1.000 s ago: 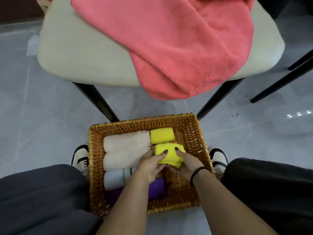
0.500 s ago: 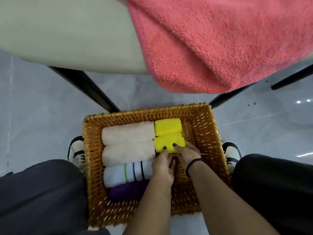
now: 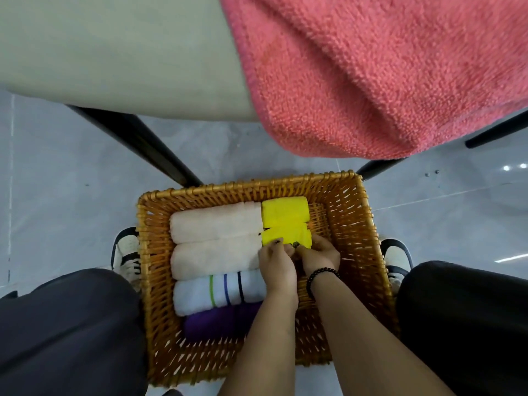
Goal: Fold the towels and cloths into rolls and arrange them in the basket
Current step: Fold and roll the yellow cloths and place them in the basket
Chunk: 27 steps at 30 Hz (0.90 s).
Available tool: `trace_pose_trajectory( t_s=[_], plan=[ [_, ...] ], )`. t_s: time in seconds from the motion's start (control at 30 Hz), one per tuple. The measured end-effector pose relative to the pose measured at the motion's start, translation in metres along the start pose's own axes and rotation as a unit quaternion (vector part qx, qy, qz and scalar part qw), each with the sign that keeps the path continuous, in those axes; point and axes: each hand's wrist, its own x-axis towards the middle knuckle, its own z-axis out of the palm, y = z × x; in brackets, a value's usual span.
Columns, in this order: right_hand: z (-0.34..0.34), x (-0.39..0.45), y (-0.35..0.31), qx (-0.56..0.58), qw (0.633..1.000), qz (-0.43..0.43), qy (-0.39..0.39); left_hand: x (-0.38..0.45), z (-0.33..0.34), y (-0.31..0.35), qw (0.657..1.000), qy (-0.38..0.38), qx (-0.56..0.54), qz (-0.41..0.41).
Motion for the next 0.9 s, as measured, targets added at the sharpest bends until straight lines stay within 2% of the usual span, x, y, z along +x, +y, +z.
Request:
trace_pose_trajectory(
  t_s=[0.1, 0.33, 0.57, 0.73, 0.9],
  plan=[
    [-0.002, -0.002, 0.007, 0.022, 1.0, -0.014, 0.003, 0.006, 0.002, 0.005, 0.998, -0.038, 0.034, 0.025],
    [-0.004, 0.001, -0.001, -0.063, 0.998, -0.024, 0.016, 0.023, -0.003, 0.023, 0.987, -0.1, 0.125, 0.007],
    [-0.005, -0.002, -0.002, -0.096, 0.994, -0.038, -0.02, 0.022, -0.002, 0.026, 0.984, -0.099, 0.148, -0.005],
    [-0.007, -0.008, -0.013, -0.151, 0.987, -0.04, -0.043, 0.003, -0.014, 0.036, 0.981, -0.134, 0.141, -0.017],
    [-0.02, -0.03, -0.045, -0.206, 0.975, -0.071, -0.037, -0.029, -0.031, 0.055, 0.975, -0.14, 0.171, 0.022]
  ],
)
